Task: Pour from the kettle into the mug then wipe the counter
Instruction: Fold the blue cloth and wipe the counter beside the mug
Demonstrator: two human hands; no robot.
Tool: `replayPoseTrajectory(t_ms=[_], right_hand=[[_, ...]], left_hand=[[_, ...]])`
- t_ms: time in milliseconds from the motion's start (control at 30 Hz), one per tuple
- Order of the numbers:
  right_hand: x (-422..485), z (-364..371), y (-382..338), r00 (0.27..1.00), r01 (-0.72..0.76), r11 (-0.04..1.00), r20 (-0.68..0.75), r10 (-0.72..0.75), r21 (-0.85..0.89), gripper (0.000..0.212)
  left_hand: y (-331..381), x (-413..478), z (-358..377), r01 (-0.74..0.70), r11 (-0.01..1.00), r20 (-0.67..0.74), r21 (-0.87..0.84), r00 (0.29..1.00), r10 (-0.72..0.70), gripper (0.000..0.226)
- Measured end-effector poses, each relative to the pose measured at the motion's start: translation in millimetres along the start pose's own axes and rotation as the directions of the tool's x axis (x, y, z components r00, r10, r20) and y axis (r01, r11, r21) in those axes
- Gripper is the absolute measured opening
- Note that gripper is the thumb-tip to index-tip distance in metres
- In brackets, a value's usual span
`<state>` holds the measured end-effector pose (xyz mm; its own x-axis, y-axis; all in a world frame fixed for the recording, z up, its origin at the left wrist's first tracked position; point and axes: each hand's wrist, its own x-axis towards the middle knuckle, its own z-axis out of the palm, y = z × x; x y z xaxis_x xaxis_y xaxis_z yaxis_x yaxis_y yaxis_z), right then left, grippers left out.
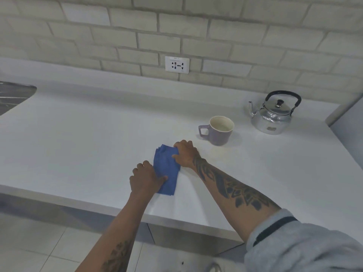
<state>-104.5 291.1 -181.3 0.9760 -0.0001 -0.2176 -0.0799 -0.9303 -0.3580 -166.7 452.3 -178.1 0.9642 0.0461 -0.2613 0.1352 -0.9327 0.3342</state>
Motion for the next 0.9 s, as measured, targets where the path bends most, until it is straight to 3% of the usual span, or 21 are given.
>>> replayPoseTrajectory(t_ms=[133,267,467,667,900], right_hand=[[7,3,-5,1.000,-0.011,0.998,-0.030,0.009,-0.056,0.038],[10,2,-7,0.998,-0.048,0.999,-0.039,0.048,0.004,0.031],[2,-8,-4,0.991,-0.038,0.933,-0.104,0.080,0.359,0.008],[-38,-39,32,0.956,0.013,0.761,-0.232,0.182,0.649,0.017],[-89,-71,118,0.850,-0.049,0.697,-0.337,0.406,0.716,0.012]], left_hand=[[2,5,-2,0.058,0.997,0.078,-0.057,0.996,-0.054,0.064],[4,7,-3,0.083,0.992,0.128,-0.097,0.989,-0.071,0.040],[11,3,1,0.066,0.979,0.098,-0.191,0.994,-0.048,0.028],[40,-2,5,-0.021,0.951,0.122,-0.308,0.991,0.061,0.030],[115,-31,24,-0.123,0.867,0.287,-0.483,0.913,0.289,0.038]])
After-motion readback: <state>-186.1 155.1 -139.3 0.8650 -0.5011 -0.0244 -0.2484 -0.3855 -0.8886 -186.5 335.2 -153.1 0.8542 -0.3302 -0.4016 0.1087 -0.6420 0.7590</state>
